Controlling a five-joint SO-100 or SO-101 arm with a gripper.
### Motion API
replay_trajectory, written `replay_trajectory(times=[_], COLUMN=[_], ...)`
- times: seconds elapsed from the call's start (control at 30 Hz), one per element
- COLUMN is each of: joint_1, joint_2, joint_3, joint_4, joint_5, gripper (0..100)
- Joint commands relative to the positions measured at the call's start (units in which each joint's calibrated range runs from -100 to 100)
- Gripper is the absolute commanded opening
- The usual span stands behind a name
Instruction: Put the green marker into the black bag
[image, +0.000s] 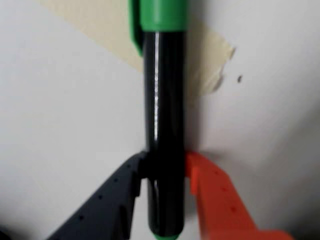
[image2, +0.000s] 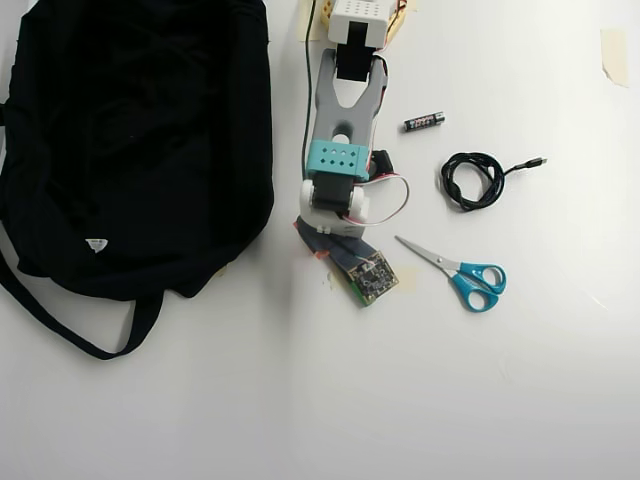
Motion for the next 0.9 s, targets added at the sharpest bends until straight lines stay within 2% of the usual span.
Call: replay_trajectory(times=[0.0, 0.07, 0.87], joint_1=[0.4, 0.4, 0.3], joint_2=[-1.6, -1.6, -1.6], joint_3=[-1.7, -2.3, -7.3], joint_4=[0.4, 0.4, 4.3], joint_5=[0.3, 0.3, 0.1], gripper=[4, 2, 2])
